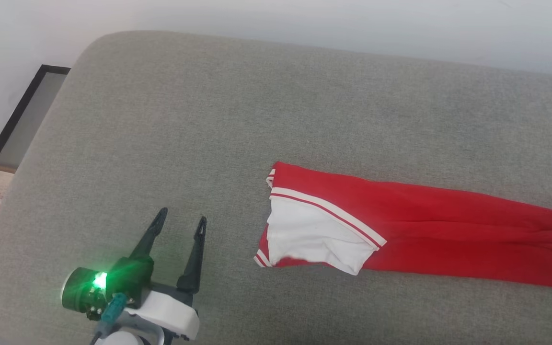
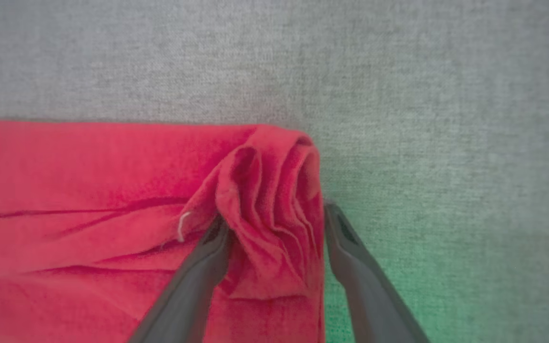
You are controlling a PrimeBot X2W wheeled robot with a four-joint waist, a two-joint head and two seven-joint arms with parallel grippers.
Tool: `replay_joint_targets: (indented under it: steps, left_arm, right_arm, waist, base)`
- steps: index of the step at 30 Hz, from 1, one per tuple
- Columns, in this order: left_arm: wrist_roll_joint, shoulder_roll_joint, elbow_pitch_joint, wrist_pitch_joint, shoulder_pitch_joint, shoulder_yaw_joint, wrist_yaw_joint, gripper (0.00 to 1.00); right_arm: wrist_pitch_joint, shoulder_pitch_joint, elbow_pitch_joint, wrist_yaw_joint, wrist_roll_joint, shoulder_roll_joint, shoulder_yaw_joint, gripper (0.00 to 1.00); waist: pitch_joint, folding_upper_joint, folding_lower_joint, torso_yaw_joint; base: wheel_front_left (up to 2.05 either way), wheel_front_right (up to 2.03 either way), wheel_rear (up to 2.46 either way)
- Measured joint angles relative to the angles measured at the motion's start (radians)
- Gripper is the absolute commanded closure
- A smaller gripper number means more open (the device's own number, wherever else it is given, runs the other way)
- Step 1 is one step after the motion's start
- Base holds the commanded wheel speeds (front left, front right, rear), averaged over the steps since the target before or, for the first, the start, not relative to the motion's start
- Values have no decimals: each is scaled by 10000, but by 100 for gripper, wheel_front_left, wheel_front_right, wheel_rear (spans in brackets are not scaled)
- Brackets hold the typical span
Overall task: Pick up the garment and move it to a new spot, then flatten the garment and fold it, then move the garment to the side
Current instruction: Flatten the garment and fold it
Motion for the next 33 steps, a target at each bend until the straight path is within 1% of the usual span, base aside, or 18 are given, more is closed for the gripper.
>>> replay_joint_targets:
  steps: [2,3,11,16,22,26,30,33]
  left_arm:
    - [290,-104,71,0,51,105,-127,0]
    - [359,-178,58,0,49,180,-161,0]
    - [539,-604,-410,-2,45,667,-596,0]
    - [497,-660,-688,0,78,878,-805,0]
    - [596,-662,-736,0,147,988,-909,0]
    - [717,-623,-761,0,56,874,-951,0]
    - [723,-525,-876,0,-61,713,-955,0]
    - [727,-359,-959,0,-212,662,-957,0]
  right_arm:
    - [29,-64,82,0,-31,61,-61,96]
    - [35,-93,117,0,-46,98,-86,100]
    - [-121,-263,217,29,-88,276,-378,100]
    - [-364,-314,282,42,-59,255,-654,100]
    - [-663,-300,642,13,-65,-408,-1097,100]
    - [-832,-316,871,13,-115,-980,-1363,100]
    - [-1030,-565,1172,13,-276,-1547,-1570,100]
    - [-1342,-936,1438,13,-495,-1843,-1756,100]
  waist:
    - [17,0,0,-36]
    - [30,0,0,-56]
    - [116,0,0,-332]
    - [116,0,0,-645]
    - [122,0,0,-1185]
    - [206,0,0,-1569]
    - [354,0,0,-1898]
    - [534,0,0,-2092]
  base:
    - [0,0,0]
    - [0,0,0]
    - [0,0,0]
    - [0,0,0]
    - [0,0,0]
    - [0,0,0]
    - [0,0,0]
    - [0,0,0]
